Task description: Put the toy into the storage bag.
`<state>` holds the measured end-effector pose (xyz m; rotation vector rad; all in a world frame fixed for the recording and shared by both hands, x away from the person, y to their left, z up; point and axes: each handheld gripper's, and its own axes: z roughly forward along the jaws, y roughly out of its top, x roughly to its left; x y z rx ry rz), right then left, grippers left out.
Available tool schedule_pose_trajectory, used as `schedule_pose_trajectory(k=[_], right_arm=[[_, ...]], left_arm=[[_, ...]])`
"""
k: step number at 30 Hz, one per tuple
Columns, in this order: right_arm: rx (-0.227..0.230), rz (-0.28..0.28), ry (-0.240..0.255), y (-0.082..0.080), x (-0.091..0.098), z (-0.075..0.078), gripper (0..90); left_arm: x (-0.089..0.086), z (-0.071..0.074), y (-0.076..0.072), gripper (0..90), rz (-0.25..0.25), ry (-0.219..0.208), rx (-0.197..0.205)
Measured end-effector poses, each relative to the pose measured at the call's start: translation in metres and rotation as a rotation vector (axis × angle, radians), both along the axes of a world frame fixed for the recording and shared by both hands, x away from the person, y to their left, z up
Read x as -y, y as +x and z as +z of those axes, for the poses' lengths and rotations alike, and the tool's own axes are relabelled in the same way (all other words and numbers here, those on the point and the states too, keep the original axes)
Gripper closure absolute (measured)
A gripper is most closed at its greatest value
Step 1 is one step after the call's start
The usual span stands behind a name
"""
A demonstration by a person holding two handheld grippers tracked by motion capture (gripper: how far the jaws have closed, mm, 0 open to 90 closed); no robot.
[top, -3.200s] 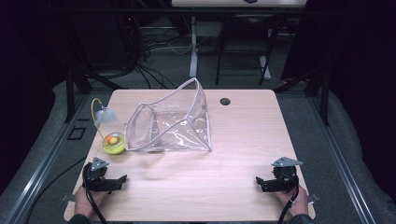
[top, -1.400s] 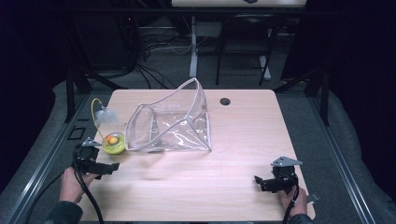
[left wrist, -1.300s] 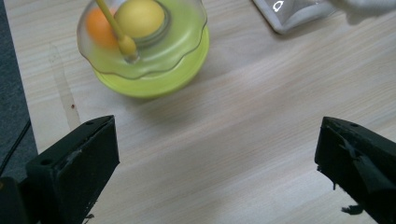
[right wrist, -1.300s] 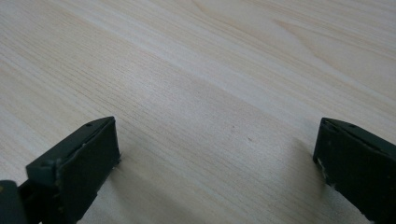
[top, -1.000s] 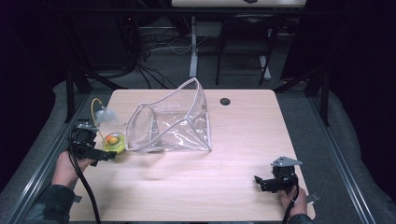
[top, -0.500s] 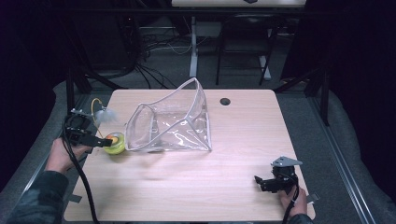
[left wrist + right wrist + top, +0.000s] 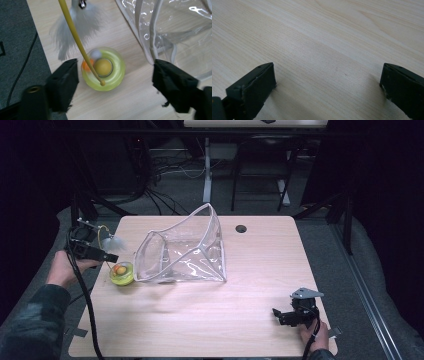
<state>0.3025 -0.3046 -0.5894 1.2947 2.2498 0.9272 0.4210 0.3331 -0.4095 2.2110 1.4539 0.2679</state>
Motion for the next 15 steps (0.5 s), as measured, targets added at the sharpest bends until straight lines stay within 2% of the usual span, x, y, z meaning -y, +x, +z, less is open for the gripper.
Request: schedule_pose_trajectory(k=[1,2,7,9,15], right_arm=[[0.000,0.000,0.000,0.000,0.000,0.000,0.0],[0.000,0.000,0.000,0.000,0.000,0.000,0.0],[0.000,0.000,0.001,0.000,0.000,0.000,0.0],[0.000,0.001,0.001,0.000,0.000,0.000,0.0],[0.000,0.001,0.001,0.000,0.000,0.000,0.0]], left_arm=[[0.000,0.002,0.002,25.8,-0.004,0.014,-0.003],[0.000,0.004,0.005,29.0,-0.001,0.033,-0.023],[0.000,0.007,0.012,43.4,0.021,0.074,-0.036],[0.000,0.007,0.012,50.5,0.011,0.093,-0.040],[0.000,0.003,0.016,63.7,0.008,0.075,-0.059]])
